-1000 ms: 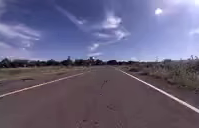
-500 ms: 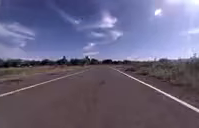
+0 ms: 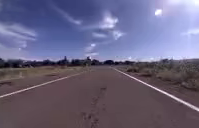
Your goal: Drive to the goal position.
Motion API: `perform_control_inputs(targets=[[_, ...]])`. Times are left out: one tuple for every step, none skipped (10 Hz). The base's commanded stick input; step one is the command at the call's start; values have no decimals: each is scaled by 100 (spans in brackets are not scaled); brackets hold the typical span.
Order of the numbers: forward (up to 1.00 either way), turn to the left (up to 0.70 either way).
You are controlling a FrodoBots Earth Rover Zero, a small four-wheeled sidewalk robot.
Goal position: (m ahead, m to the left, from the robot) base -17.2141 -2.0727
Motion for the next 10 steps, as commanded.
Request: perform_control_inputs(targets=[[100,0],[100,0],[100,0],[100,-20],[100,-40],[100,-40],[100,-40],[100,-40],[100,-37],[100,-18]])
